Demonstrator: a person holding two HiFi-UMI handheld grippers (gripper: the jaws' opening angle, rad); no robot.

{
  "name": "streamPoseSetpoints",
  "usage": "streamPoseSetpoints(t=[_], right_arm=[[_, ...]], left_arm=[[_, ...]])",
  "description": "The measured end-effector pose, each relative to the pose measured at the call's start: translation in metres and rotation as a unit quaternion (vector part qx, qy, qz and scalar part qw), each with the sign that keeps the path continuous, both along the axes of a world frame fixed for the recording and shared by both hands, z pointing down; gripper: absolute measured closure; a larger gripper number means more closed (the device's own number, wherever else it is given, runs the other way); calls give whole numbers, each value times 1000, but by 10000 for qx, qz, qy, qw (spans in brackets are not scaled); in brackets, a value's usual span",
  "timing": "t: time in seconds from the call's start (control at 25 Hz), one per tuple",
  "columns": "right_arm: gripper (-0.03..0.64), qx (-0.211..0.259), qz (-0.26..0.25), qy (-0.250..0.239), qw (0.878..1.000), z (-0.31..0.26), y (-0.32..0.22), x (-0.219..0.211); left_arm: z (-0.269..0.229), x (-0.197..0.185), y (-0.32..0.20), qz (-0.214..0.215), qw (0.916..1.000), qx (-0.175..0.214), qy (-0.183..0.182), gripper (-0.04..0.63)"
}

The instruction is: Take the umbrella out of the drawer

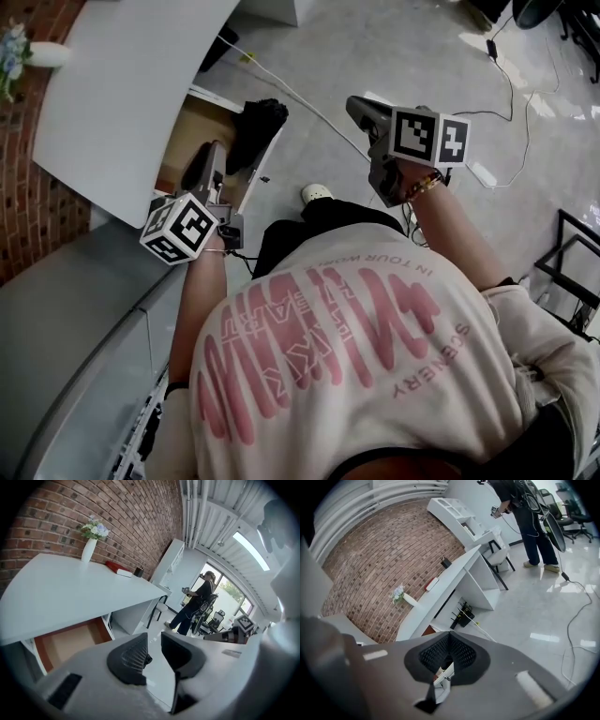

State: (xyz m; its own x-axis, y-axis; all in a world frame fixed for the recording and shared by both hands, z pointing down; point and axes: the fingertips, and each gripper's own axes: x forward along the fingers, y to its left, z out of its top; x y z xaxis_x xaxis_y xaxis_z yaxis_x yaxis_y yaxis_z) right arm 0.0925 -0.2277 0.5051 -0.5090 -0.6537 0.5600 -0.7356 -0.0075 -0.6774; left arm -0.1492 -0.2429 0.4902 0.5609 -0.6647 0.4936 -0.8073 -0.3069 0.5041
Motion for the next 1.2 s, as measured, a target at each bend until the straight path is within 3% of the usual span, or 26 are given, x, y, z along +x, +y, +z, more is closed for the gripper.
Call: streamPoseSetpoints(t=[0.28, 0.52, 1.04, 1.2], right_arm=[[607, -224, 377, -166, 9989, 25, 20, 26], [607, -532, 611, -236, 9964, 54, 46, 46], [607, -991, 1427, -290, 9844, 103, 86, 80], [607, -1017, 1596, -262, 9816, 106, 101, 86]], left_arm=[[39, 20, -2, 672, 9954, -351, -588, 438], [78, 29, -6, 1086, 9858, -610, -1122, 387], [181, 28, -11, 2072, 9474, -1411, -1990, 220], [203, 27, -14, 2213, 9417, -1553, -2001, 188]])
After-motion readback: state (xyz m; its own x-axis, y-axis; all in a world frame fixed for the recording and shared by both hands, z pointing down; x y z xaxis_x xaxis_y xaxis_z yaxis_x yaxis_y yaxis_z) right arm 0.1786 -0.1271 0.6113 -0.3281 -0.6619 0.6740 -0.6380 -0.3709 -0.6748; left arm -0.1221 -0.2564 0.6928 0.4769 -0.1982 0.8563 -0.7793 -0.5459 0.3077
